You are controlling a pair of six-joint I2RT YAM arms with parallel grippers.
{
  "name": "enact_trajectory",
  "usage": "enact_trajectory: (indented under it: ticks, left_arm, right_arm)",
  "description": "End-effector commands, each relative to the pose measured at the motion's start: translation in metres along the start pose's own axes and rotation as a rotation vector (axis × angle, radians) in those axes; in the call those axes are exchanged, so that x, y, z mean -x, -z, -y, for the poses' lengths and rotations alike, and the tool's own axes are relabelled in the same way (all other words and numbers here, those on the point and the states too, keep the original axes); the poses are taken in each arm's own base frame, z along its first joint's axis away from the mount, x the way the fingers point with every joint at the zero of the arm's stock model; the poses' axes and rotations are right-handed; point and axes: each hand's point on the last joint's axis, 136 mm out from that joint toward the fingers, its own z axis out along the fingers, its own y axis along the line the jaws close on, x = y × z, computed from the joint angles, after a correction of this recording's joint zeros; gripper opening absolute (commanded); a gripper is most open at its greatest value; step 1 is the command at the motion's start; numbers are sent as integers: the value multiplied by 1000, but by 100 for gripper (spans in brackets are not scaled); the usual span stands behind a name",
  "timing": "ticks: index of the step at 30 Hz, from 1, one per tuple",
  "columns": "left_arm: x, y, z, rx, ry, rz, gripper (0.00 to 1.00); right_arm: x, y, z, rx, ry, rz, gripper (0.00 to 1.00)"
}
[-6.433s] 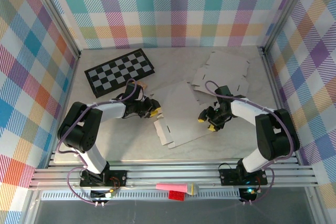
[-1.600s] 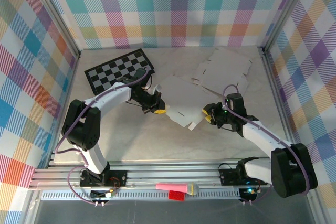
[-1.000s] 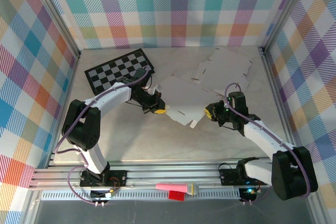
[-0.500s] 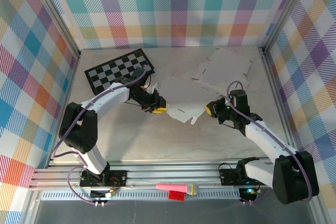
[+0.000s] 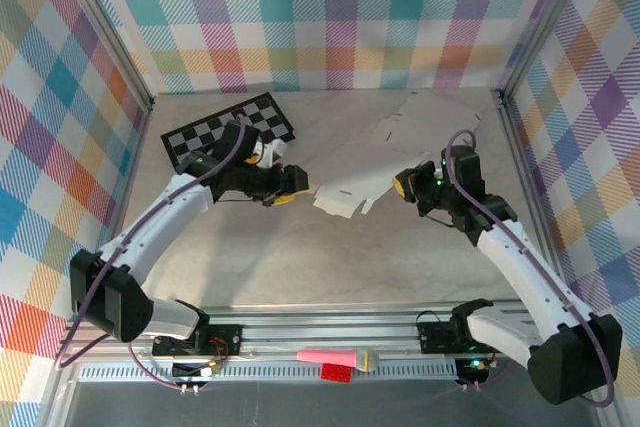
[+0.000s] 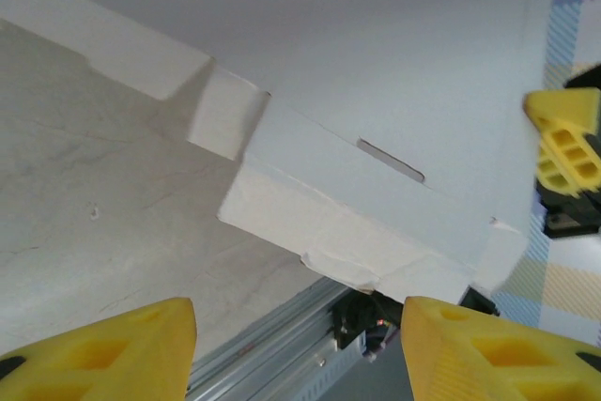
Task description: Fold the paper box
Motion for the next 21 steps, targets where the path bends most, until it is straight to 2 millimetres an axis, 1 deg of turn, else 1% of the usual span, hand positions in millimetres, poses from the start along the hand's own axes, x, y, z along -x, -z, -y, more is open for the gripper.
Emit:
enact_trajectory:
  ticks: [1,4,6,7,9,11,13,16,17,18,21]
  left_arm:
    - [29,37,19,25,-17,166,59]
    - [44,53,33,16,-32,238,59]
    - [49,57,37,8,-30,257,58]
    - [50,57,37,4,-25,258,58]
    - [51,57,35,4,-20,259,57]
    - [52,53,28,16,-6,259,57]
    - [52,47,20,20,4,253,56]
    - [50,35,2,58,29,255,53]
    - [49,34,-1,60,36,259,52]
    - [47,34,-3,64,41,267,51]
    - [38,37,-5,64,12,272,50]
  right_arm:
    - [6,36,-19,-71,16,103,0]
    - [5,59,-40,-134,44,147,0]
    - [1,72,-49,-213,55,168,0]
    - [-1,76,-52,-264,53,172,0]
    - [-7,73,-64,-304,56,166,0]
    - [-10,59,-74,-327,58,173,0]
    - [-11,37,-85,-329,68,163,0]
    - [-6,1,-92,-346,70,166,0]
    - [-6,-9,-92,-340,66,161,0]
    - [-6,-24,-90,-331,62,147,0]
    - [-12,-64,-73,-338,49,88,0]
